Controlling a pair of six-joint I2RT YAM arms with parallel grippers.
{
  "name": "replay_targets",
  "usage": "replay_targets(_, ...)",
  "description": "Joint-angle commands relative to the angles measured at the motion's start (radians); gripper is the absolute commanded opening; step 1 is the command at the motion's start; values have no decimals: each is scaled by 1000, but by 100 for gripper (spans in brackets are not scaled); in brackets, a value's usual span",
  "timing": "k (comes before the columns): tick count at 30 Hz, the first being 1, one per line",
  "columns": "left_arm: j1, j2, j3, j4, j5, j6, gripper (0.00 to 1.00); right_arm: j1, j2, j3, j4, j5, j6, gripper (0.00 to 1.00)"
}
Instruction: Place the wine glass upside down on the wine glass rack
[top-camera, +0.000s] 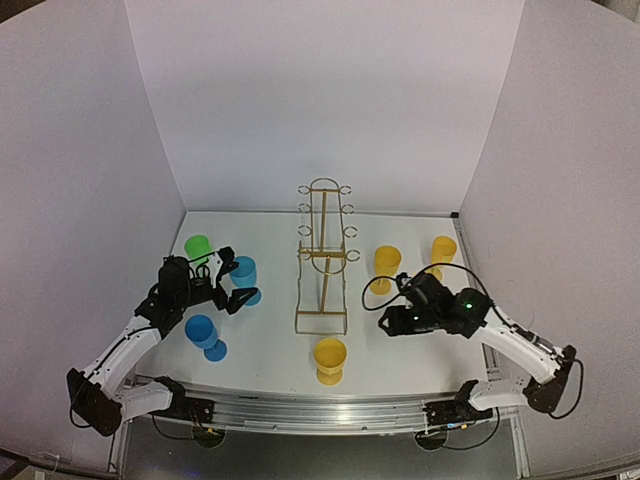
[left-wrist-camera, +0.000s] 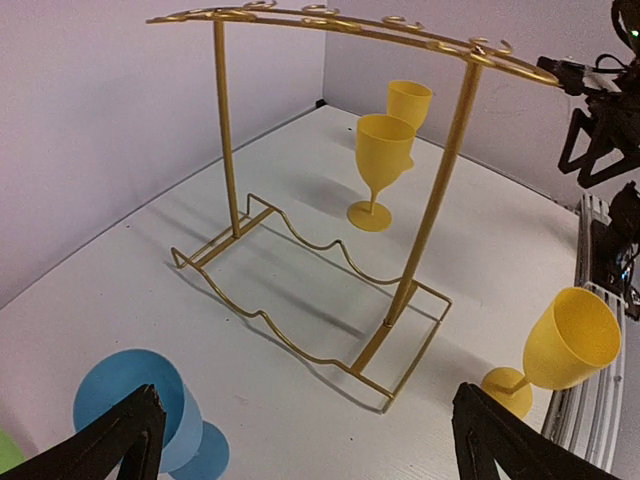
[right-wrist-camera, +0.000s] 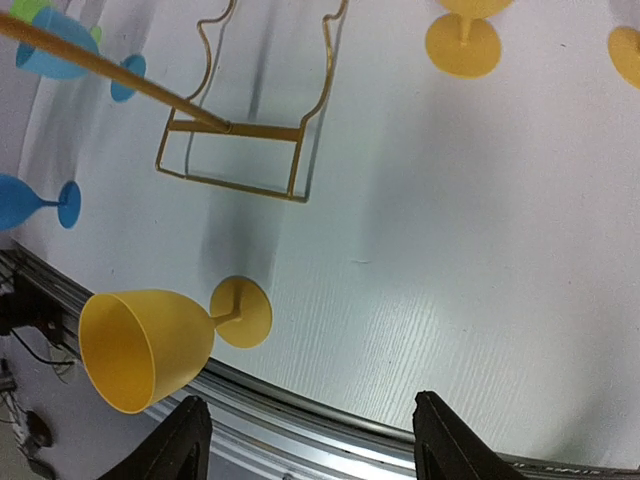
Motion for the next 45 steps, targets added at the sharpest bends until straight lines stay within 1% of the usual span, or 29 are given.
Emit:
replay_targets(1,-36,-9,47,-98,43,115,100,169,145,80,97,93,-15,67)
replay_targets(5,-42,-3,46,-81,48,90,100,244,300,158,142,103,-35,71)
replay_targets(8,-42,2,50,-68,54,76,100,248,378,202,146,74,-44,71)
replay_targets(12,-42,0,52,-76,56,93,100,248,408,204,146,35,-55,66)
replay_targets(17,-42,-2,50,-82,34,113,100,261,436,201,144,-6,-78,56)
replay_targets(24,-42,-4,55,-91,15,105,100,263,484,203,143,-18,-91,32)
replay_targets(27,-42,-7,59,-108,18,111,100,263,473,202,143,-10,-93,11)
replay_targets(29,-42,-12,62,-111,20,93,100,264,458,208,143,-19,-93,2)
replay_targets(30,-41,-15,64,-110,19,79,100,264,449,214,143,-28,-96,0)
replay_targets(33,-42,-28,74,-89,-24,-4,100,272,423,264,146,-82,-132,0)
replay_targets(36,-41,-50,102,-54,-101,-121,100,298,401,379,147,-139,-211,0)
replay_targets(41,-26,-97,202,-2,-157,-277,100,303,389,591,178,-213,-295,0)
replay_targets(43,-2,-103,268,21,-206,-311,100,303,397,681,192,-228,-332,0)
replay_targets(45,31,-97,341,48,-283,-335,100,303,409,778,197,-209,-387,0)
